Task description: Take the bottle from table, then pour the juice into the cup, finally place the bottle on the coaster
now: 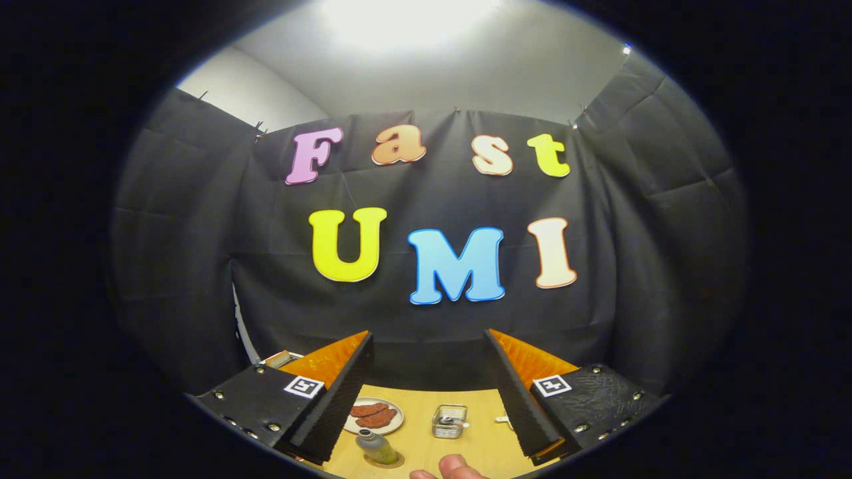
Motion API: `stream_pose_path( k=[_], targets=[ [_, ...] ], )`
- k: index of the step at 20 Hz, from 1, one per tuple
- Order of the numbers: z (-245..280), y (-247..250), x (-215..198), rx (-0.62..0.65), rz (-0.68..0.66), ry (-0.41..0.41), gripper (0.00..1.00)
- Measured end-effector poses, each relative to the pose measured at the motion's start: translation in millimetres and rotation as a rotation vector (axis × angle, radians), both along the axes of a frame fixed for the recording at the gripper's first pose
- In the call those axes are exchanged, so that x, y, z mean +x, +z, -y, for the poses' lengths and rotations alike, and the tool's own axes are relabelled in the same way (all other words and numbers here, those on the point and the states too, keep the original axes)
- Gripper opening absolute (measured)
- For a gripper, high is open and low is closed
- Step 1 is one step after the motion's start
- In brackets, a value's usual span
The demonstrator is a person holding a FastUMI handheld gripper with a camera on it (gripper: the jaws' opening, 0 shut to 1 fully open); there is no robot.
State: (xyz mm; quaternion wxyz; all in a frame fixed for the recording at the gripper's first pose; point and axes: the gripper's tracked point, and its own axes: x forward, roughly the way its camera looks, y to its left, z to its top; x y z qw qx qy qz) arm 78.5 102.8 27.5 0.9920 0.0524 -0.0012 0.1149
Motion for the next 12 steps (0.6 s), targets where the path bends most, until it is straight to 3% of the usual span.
stream_pose_path(
  k=[3,12],
  targets=[
    [27,23,-7,-0.01,0.016,-0.031,0.99],
    [79,25,-24,-0.031,0.046,-0.106,0.99]
  ],
)
